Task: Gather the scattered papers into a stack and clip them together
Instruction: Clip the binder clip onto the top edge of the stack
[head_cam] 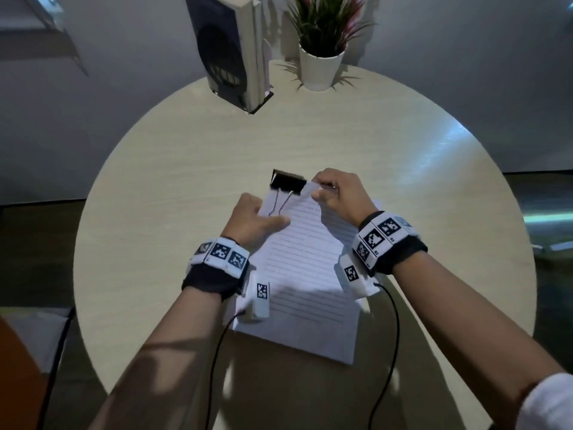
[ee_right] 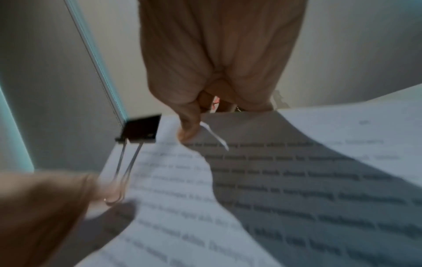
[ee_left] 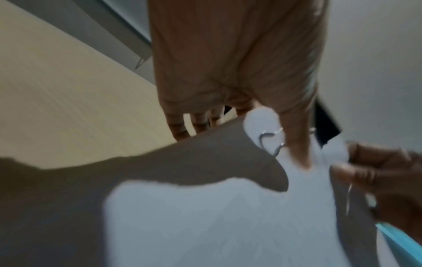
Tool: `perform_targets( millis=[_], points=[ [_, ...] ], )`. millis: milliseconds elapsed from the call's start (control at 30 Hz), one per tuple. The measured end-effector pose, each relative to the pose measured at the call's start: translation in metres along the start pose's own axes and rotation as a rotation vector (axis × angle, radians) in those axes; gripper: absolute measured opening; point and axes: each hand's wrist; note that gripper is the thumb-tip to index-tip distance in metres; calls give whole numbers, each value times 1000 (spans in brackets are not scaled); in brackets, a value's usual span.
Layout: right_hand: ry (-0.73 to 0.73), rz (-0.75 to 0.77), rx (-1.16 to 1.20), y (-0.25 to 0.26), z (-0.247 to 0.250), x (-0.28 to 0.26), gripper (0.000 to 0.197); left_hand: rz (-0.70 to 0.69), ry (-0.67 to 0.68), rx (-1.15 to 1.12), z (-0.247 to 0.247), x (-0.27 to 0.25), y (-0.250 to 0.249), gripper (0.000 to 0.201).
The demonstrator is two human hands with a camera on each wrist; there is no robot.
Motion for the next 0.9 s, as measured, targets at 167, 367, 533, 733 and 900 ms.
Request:
perform_targets(
  millis=[167, 367, 533, 733, 900],
  points=[
    [-92, -128, 73, -11, 24, 13, 8, 160, 38, 89, -19, -7, 44, 28],
    [-667, -533, 154, -53, 33, 26, 28, 164, -66, 1, -19, 33, 13, 30],
    [-442, -669, 672, -89, 31, 32, 11, 205, -175, -167, -2, 98, -23, 38],
    [-508, -559, 512, -106, 28, 75, 22, 248, -176, -87, 6, 171, -41, 36],
    [-361, -533, 396, -113, 22, 108, 32, 231, -202, -24, 17, 210, -33, 26]
  ],
)
Point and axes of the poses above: each hand's wrist, its own x-axis towards the middle knuckle, its own z-axis out of the back of the hand, y = z × x, and after that the axes turned 7 degrees about x, right-handed
